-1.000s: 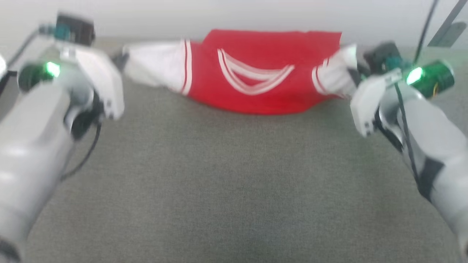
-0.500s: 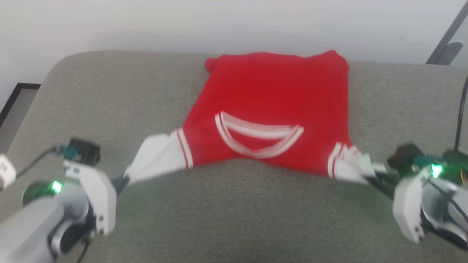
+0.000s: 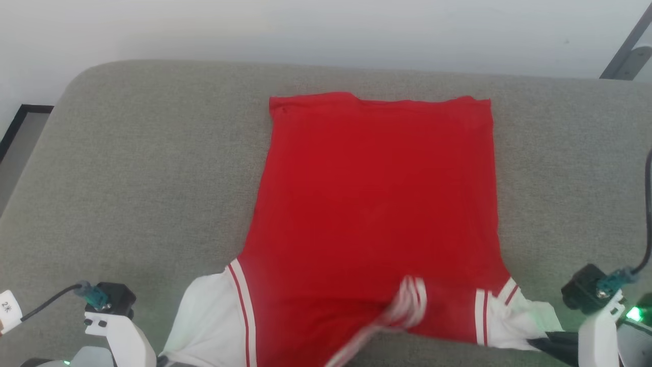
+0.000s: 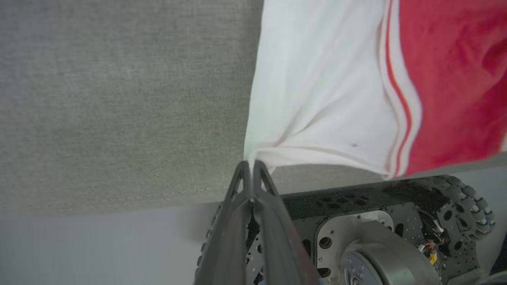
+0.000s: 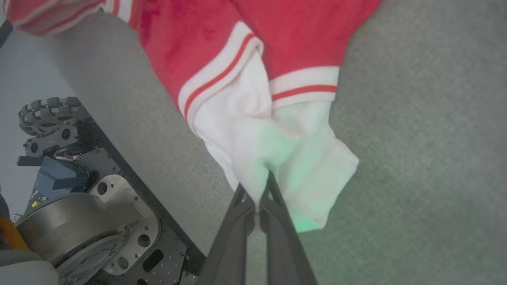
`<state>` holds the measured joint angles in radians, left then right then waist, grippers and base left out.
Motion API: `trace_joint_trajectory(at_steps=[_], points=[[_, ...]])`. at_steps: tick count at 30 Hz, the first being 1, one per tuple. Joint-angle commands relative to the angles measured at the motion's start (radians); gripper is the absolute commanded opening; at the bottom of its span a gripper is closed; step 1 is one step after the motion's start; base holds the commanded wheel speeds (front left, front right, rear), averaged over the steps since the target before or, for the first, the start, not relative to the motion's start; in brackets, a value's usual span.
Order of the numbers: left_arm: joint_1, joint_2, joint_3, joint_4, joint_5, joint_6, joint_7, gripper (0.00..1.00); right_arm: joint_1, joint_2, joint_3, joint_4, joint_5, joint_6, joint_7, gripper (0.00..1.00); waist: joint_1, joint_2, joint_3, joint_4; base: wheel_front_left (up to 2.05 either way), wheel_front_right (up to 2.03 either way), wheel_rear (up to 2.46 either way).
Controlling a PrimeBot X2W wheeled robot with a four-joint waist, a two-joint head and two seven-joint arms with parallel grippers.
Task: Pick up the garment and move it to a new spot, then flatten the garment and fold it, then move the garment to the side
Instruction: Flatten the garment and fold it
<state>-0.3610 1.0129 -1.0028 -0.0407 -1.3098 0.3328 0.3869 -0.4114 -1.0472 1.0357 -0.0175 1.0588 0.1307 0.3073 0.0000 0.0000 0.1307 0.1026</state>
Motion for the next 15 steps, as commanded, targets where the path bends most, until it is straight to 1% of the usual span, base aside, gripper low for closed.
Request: trace_joint_trajectory(at_steps=[1, 4, 6, 7, 11, 15], points=[[0.011, 0.003, 0.004, -0.010, -0.009, 0.009, 0.002, 0.00, 0.010, -0.005, -0.004, -0.006, 0.009, 0.000, 0.004, 0.00, 0.0000, 0.0000, 0.003, 0.001, 0.00, 0.00, 0.00], [0.018, 0.001, 0.008, -0.029, -0.006, 0.021, -0.014, 0.00, 0.033, 0.003, -0.028, 0.019, 0.030, 0.000, 0.017, 0.00, 0.0000, 0.0000, 0.012, 0.001, 0.00, 0.00, 0.00], [0.017, -0.005, 0.010, -0.031, 0.000, 0.025, -0.024, 0.00, 0.041, 0.018, -0.045, 0.036, 0.036, 0.000, 0.030, 0.45, 0.0000, 0.0000, 0.019, 0.000, 0.00, 0.00, 0.00], [0.013, -0.010, 0.011, -0.030, 0.002, 0.026, -0.030, 0.00, 0.040, 0.024, -0.060, 0.048, 0.040, 0.000, 0.033, 1.00, 0.0000, 0.0000, 0.023, 0.000, 0.00, 0.00, 0.00], [-0.001, -0.030, 0.018, -0.022, 0.008, 0.025, -0.048, 0.00, 0.037, 0.050, -0.132, 0.077, 0.049, 0.000, 0.062, 1.00, 0.0000, 0.0000, 0.036, -0.004, 0.00, 0.00, 0.00], [-0.013, -0.045, 0.023, -0.019, 0.021, 0.023, -0.063, 0.00, 0.029, 0.073, -0.251, 0.098, 0.059, 0.000, 0.083, 1.00, 0.0000, 0.0000, 0.052, -0.004, 0.00, 0.00, 0.00]])
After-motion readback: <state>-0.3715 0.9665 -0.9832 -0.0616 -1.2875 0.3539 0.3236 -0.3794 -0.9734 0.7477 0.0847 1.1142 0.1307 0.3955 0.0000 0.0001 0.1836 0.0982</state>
